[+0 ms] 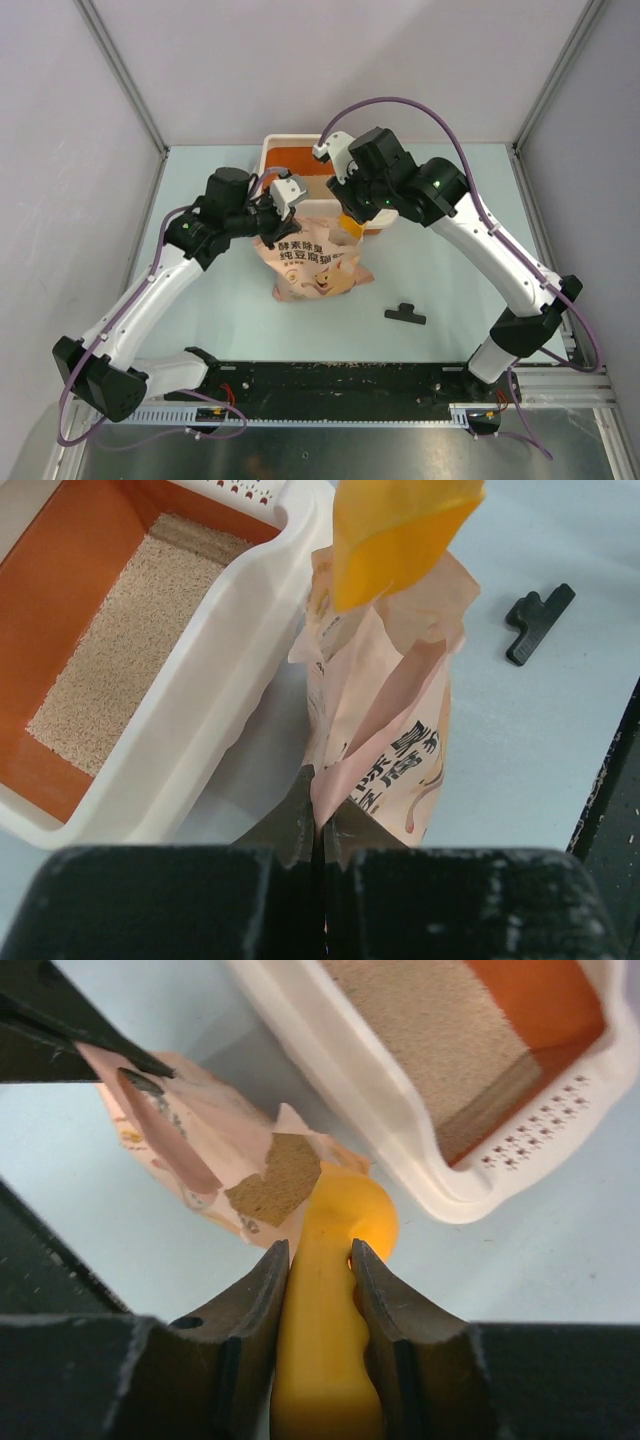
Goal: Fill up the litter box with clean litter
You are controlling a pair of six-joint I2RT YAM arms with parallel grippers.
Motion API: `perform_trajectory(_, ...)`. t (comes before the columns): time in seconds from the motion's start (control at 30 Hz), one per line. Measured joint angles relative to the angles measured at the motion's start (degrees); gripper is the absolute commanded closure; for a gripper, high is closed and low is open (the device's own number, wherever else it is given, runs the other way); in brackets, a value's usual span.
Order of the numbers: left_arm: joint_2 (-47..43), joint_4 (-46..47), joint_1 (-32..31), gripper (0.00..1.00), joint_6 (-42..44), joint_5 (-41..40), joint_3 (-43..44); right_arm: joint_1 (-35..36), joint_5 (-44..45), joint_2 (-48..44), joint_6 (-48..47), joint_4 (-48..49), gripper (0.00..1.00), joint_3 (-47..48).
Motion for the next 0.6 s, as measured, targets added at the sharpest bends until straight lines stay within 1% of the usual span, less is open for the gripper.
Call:
perform_trajectory(0.23, -0.42, 0.02, -0.79, 1.0, -0.76, -0.07, -0.17, -2.99, -11.98, 1.77, 0.57, -1.53, 1.0, 0.37)
perform_trajectory(0.4, -0.42, 0.13, -1.01, 1.0, -1.29, -0.37, -0.17, -6.62, -13.0, 2.32, 5.11, -0.79, 1.0, 0.04)
perform_trajectory(0.6, -0.11, 0.94, -1.33, 1.0, -2.69, -1.64, -0.17, -12.28, -13.9, 2.64, 13.73, 1.49, 1.0, -2.27)
